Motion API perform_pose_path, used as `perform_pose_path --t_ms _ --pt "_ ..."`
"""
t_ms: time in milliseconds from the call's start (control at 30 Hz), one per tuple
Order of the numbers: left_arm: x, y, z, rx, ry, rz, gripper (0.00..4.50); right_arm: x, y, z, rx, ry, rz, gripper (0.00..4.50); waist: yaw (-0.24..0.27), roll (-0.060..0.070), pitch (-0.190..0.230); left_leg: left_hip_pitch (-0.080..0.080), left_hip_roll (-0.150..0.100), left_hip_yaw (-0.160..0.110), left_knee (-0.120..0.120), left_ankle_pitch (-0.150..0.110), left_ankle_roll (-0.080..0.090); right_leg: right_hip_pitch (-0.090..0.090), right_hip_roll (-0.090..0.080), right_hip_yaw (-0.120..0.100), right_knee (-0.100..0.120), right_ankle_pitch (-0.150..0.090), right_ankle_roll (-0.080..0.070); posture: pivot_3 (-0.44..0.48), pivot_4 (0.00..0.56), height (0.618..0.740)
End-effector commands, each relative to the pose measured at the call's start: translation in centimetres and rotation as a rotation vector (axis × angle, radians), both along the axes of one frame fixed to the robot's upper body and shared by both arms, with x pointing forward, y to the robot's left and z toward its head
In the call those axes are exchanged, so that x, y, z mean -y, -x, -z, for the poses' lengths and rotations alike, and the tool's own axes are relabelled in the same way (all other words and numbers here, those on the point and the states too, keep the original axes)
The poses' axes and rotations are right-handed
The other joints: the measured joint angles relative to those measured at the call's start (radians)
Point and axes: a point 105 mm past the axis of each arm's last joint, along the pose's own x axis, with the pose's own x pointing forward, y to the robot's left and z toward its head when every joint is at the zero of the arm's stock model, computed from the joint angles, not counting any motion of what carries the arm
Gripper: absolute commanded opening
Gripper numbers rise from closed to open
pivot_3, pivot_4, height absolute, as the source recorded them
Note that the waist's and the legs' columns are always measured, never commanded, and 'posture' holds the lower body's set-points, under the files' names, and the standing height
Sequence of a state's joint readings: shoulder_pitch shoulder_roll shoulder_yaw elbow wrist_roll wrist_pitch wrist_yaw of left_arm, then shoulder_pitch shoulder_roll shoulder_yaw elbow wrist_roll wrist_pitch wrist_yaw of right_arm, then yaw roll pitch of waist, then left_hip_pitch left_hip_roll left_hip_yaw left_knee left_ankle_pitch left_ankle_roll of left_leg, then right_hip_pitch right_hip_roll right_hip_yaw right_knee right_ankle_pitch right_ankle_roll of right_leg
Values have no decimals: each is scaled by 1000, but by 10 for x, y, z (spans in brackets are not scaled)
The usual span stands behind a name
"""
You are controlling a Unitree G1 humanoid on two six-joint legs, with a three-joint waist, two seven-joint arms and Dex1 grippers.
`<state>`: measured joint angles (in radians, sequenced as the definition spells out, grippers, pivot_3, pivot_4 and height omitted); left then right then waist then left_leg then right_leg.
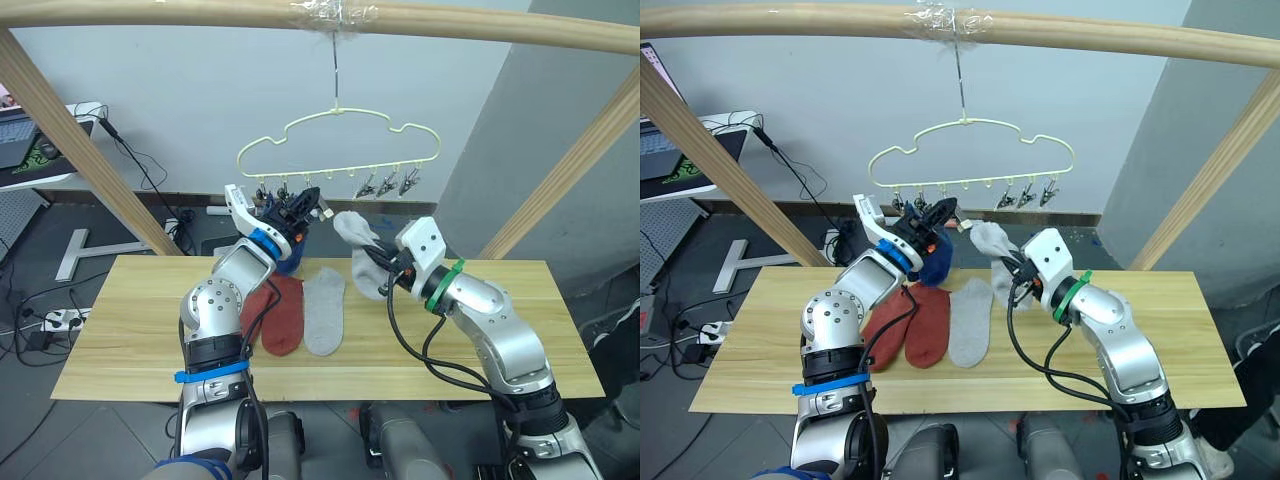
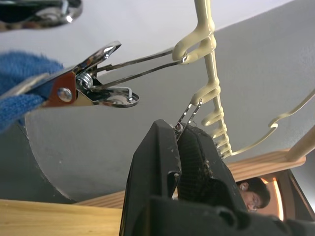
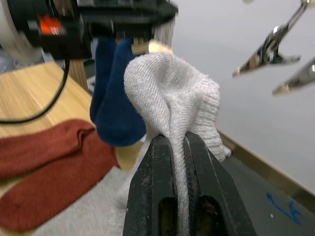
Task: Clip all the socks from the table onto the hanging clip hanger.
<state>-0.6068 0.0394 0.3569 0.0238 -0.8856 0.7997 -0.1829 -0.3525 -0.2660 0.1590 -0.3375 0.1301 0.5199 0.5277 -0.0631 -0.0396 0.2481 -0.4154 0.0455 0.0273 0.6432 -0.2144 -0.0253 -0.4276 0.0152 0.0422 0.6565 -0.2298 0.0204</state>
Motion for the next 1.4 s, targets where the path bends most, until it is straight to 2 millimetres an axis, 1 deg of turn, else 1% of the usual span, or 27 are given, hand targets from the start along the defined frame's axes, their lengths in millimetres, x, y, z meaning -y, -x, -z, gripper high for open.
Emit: perform_pose_path --t_ms 33,133,267,433,567,800,933,1067,1400 --pt "4 1 4 -29 -1 13 37 -4 5 -17 57 -36 -20 29 0 0 0 0 0 0 0 0 0 0 0 0 0 0 0 -70 246 740" --pt "7 0 1 -24 13 15 37 -7 4 -13 46 -33 -25 29 0 0 0 0 0 0 0 0 0 0 0 0 0 0 0 -70 246 740" --pt "2 -2 -4 -21 45 -4 37 -7 4 -12 40 -35 -18 29 0 0 0 0 0 0 0 0 0 0 0 0 -1 0 0 -64 247 740" --pt "-6 -4 -4 -29 61 -20 37 -2 5 -5 26 -29 -2 29 1 0 1 -1 0 0 -1 0 0 -1 0 0 -1 0 0 -64 247 740" --pt "-4 -3 -3 -30 42 -16 37 -1 5 -3 22 -30 -2 29 1 0 1 -2 0 0 -1 0 0 -3 0 1 -1 0 0 -59 250 740" --pt "0 -3 -5 -23 52 2 37 -10 1 -8 36 -58 -3 29 1 0 1 -2 0 0 -2 0 0 -3 0 1 -1 0 0 -59 250 740" --pt "0 -4 -6 -21 58 -4 37 -16 1 -5 23 -65 -10 29 2 0 1 -2 0 0 -2 0 0 -3 0 1 -1 0 0 -56 253 740" --pt "-1 -4 -9 -13 64 -1 37 -16 1 -3 17 -68 -10 29 3 0 2 -3 0 0 -3 0 0 -4 0 1 -2 0 0 -52 253 740" --pt "-2 -4 -10 -13 72 -12 37 -15 0 0 6 -68 -8 29 3 0 2 -3 0 0 -7 0 0 -4 0 1 -7 0 0 -48 252 740"
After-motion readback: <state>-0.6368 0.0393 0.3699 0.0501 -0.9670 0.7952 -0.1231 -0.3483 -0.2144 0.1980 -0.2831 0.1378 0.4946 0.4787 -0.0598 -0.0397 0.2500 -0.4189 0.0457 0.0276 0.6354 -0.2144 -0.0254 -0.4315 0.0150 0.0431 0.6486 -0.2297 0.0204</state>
